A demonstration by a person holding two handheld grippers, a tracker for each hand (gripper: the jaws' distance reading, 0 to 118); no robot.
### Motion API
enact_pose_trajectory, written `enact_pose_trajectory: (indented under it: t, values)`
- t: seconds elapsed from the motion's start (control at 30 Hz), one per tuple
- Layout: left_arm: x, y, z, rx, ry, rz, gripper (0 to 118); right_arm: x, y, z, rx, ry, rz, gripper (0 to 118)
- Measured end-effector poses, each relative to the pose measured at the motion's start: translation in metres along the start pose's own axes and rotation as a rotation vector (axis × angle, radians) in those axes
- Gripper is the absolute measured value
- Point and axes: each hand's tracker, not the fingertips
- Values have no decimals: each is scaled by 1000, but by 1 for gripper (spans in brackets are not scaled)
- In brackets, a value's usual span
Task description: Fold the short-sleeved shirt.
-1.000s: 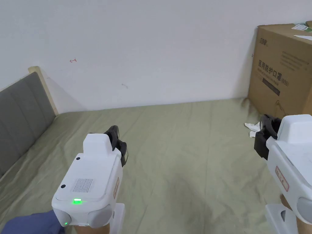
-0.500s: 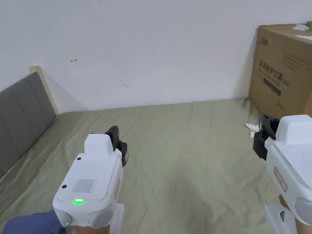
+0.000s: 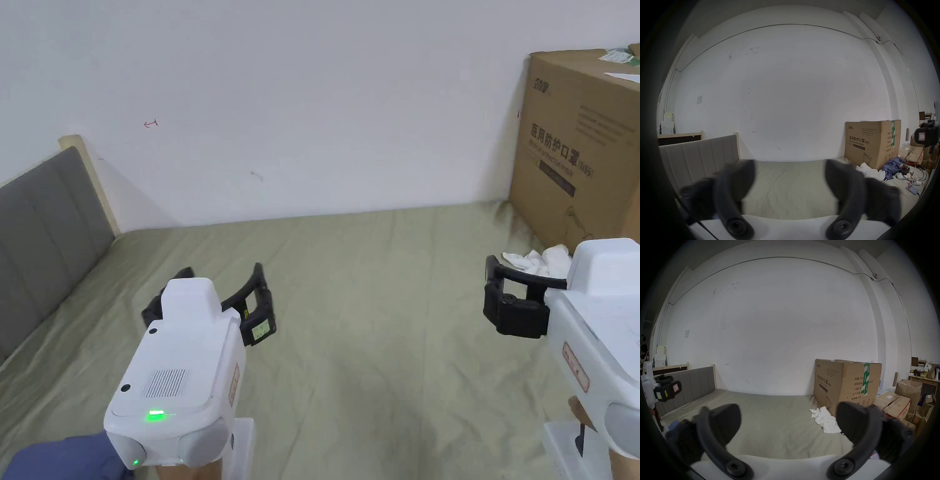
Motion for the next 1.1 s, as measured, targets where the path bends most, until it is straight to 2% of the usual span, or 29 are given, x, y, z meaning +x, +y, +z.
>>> enact_pose_trajectory:
  t: [0.03, 0.07, 0.33, 0.63, 1.1]
  values:
    - [0, -1, -1, -5, 7, 1, 114, 0, 0, 1, 9, -10, -2, 118]
    - [-2, -1, -2, -7, 11, 0, 118, 1, -1, 2, 20, -19, -2, 118]
    - [-4, 0, 4, 20, 13, -21, 118, 6, 0, -1, 10, -60, -41, 118]
    - [-3, 2, 4, 36, 7, -27, 118, 7, 1, 0, 29, -84, -38, 118]
    - [-2, 0, 3, 29, -2, -34, 118, 7, 0, 2, 28, -63, -44, 118]
